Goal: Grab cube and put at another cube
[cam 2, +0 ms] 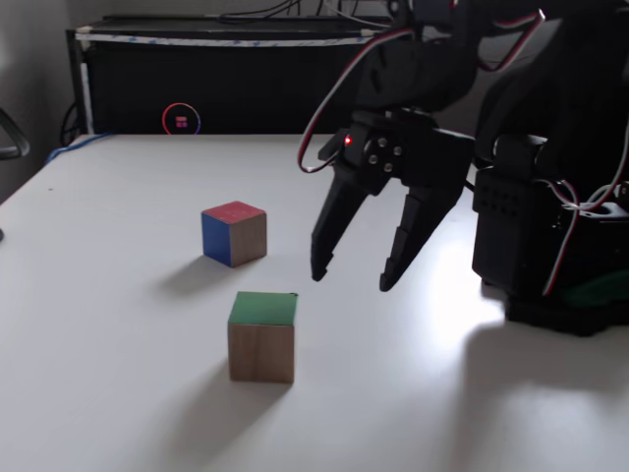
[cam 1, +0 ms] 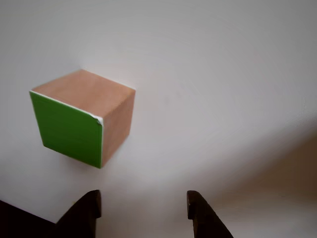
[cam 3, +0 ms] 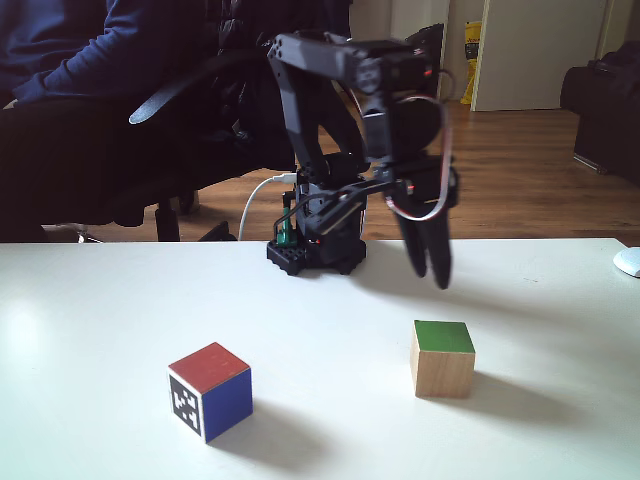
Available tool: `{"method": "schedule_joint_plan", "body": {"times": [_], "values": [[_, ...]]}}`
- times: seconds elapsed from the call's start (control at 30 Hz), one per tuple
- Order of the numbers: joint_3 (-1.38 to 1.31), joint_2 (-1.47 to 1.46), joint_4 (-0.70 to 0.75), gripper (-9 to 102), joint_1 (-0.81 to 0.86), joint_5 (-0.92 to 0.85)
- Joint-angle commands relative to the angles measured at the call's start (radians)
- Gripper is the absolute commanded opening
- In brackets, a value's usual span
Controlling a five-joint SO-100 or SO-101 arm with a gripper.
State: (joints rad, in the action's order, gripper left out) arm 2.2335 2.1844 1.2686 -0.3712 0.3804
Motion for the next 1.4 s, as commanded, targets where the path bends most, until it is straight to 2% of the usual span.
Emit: {"method": "schedule_joint_plan", "body": {"times": [0.0, 0.23, 0.5, 0.8, 1.37], "values": [[-0.106, -0.054, 0.043, 31, -0.049, 0.046], [-0.305, -0.233, 0.127, 34, -0.092, 0.13], [-0.368, -0.38, 0.15, 41, 0.035, 0.178], [-0.419, -0.46, 0.143, 42, 0.117, 0.146], [-0.632, -0.733, 0.143, 43, 0.106, 0.143]]}}
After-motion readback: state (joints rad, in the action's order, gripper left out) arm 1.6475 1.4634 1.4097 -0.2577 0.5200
